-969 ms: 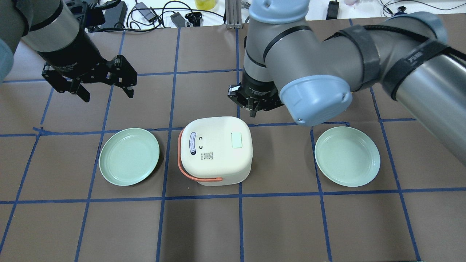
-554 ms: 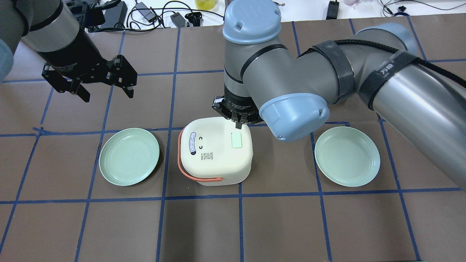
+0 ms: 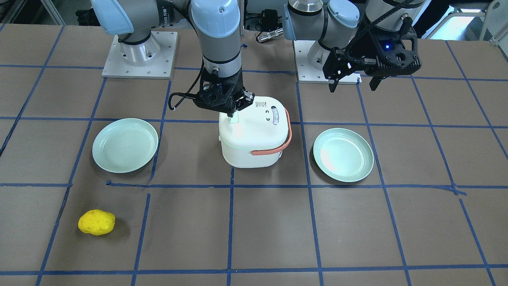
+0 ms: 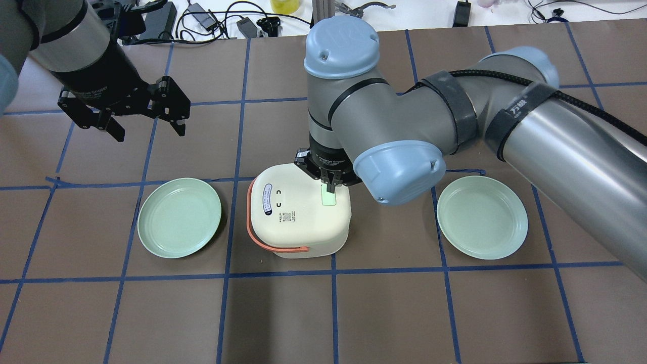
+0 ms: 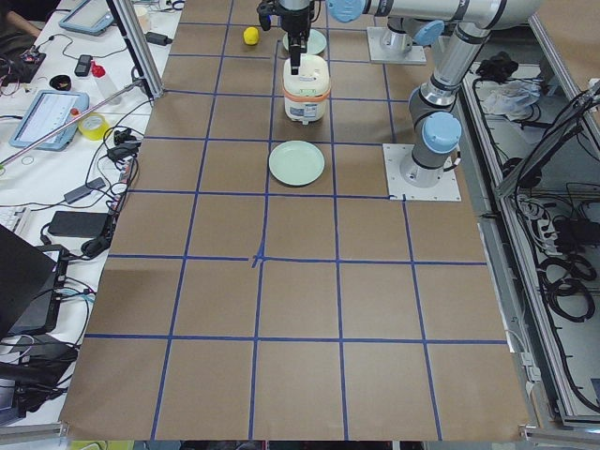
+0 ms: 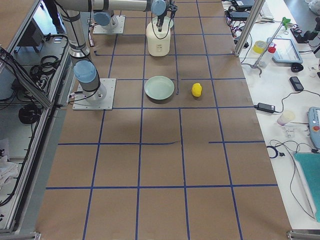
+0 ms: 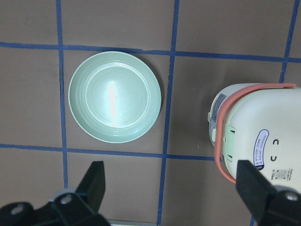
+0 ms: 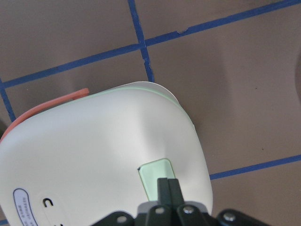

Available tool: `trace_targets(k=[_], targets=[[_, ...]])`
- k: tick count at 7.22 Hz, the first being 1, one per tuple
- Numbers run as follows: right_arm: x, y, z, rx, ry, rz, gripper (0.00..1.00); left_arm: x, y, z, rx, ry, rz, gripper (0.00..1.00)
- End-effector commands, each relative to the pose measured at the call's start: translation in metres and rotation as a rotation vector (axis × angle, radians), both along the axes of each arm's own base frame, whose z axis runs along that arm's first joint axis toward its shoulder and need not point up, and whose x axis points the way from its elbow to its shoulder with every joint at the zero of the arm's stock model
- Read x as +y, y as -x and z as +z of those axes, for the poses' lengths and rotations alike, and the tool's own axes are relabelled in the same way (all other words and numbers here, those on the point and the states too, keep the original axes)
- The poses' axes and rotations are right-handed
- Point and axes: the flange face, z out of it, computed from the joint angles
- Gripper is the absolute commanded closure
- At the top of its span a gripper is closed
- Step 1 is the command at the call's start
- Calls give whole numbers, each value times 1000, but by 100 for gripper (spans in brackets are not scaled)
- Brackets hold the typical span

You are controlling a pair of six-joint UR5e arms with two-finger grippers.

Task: Press rice cooker button
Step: 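Press down on the green button with the closed right gripper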

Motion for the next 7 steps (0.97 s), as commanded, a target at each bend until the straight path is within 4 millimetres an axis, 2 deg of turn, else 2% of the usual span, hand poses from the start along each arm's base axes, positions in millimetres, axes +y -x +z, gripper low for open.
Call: trace_targets(k=[1, 7], targets=[[3, -2, -4, 3, -6, 7, 100, 0, 0, 0, 0, -1, 0, 0], [5, -9, -13, 7, -15, 38, 100, 0, 0, 0, 0, -1, -1, 0]])
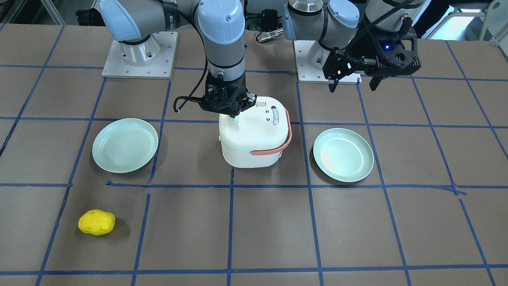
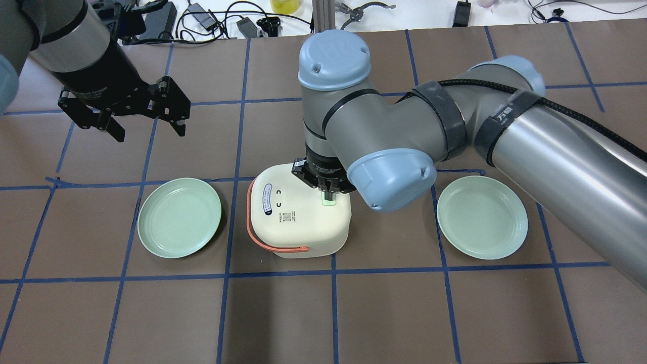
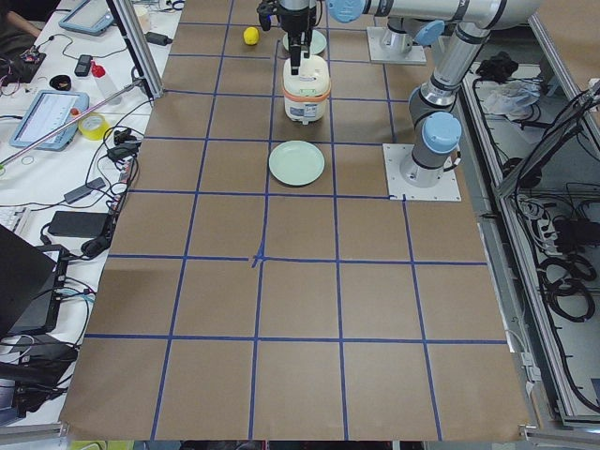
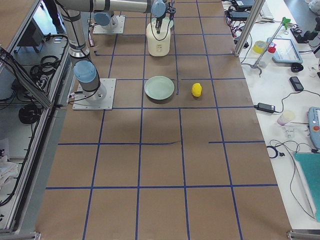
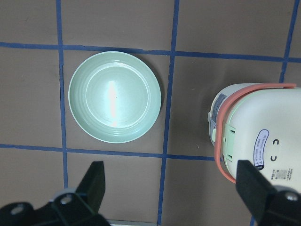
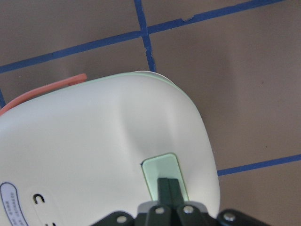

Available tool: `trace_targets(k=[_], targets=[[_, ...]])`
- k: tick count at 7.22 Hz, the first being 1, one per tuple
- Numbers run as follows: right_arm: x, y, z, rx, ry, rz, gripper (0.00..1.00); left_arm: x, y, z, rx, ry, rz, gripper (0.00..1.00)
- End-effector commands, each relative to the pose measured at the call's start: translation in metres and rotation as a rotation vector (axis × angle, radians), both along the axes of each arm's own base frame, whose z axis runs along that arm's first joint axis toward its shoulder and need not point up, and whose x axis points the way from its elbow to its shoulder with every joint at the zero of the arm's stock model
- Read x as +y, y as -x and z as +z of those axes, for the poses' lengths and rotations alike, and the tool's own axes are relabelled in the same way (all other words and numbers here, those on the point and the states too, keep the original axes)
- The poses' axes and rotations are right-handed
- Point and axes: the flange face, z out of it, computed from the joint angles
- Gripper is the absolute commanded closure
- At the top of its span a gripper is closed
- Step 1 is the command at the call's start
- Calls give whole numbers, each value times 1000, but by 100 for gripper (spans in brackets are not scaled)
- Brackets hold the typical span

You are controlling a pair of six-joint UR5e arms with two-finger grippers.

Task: Press rice cooker button
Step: 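Press down on the green button with the closed right gripper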

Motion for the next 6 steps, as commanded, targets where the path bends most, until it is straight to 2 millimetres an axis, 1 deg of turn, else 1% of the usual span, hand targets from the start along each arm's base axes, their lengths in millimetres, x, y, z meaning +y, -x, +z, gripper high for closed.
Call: trace_targets(k=[1, 6], targets=[[1, -2, -2, 0, -3, 8, 100, 0, 0, 0, 0, 0, 1, 0], [0, -1, -1, -1, 2, 23, 100, 0, 0, 0, 0, 0, 0, 0]])
